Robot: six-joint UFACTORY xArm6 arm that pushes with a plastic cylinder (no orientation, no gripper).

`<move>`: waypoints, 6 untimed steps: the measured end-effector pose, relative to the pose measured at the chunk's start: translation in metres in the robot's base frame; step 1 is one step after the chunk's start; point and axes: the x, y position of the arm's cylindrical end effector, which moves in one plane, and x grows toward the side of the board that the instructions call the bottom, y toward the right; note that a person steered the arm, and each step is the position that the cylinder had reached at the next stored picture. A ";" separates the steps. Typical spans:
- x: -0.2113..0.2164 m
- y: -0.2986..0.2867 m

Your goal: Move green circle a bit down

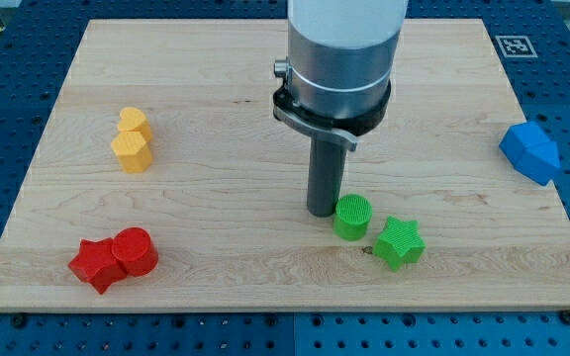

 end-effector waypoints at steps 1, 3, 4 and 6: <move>0.012 -0.001; -0.028 -0.009; -0.025 0.013; 0.016 0.016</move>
